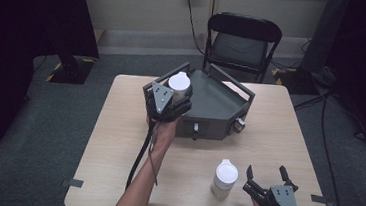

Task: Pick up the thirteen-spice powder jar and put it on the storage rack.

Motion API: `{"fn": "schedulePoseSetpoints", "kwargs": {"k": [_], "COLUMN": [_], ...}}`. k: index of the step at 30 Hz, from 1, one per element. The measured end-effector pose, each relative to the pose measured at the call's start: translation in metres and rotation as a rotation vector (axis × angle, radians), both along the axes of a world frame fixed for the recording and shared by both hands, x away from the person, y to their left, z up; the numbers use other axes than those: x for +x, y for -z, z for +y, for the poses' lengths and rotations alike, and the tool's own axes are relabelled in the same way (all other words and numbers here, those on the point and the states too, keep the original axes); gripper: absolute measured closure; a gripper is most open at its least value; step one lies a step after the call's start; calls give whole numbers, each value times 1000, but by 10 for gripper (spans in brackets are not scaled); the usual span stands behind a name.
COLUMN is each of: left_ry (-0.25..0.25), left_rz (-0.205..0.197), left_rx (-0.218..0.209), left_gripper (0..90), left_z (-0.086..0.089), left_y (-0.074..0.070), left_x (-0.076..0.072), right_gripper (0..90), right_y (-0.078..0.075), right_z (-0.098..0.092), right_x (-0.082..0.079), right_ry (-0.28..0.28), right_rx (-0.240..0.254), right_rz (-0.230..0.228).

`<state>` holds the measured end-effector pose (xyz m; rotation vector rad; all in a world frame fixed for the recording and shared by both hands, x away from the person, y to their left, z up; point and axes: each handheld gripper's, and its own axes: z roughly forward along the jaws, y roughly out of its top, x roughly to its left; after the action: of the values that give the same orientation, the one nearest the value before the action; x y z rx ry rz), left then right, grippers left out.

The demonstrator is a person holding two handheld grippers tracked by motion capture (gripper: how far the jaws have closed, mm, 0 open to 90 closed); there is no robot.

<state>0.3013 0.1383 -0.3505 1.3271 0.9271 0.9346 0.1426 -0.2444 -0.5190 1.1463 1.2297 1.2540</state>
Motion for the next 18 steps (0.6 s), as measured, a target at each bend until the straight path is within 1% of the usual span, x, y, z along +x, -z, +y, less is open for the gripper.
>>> {"fn": "schedulePoseSetpoints", "kwargs": {"k": [3,4,6,9,11,12,14,16,18], "left_ry": [-10,-7,-7,-13,-12,-12,-23,-23,-28], "left_rz": [-11,-10,-10,-20,-13,-16,-25,-20,-15], "left_rx": [-3,-4,-8,3,-15,-14,-3,-2,-11], "left_gripper": [310,310,310,310,310,310,310,309,310], "left_z": [-3,-4,-4,-8,-9,-9,-13,-13,-12], "left_y": [2,3,4,10,15,16,20,20,21], "left_x": [3,6,8,11,13,13,14,17,20], "right_gripper": [0,0,0,0,0,0,0,0,0], "right_y": [0,0,0,0,0,0,0,0,0], "right_z": [0,0,0,0,0,1,1,1,1], "right_x": [0,0,0,0,0,0,0,0,0], "right_ry": [0,0,2,2,4,5,4,4,5], "right_rx": [0,0,1,1,2,2,1,2,1], "right_rz": [0,0,0,0,0,0,0,0,0]}}
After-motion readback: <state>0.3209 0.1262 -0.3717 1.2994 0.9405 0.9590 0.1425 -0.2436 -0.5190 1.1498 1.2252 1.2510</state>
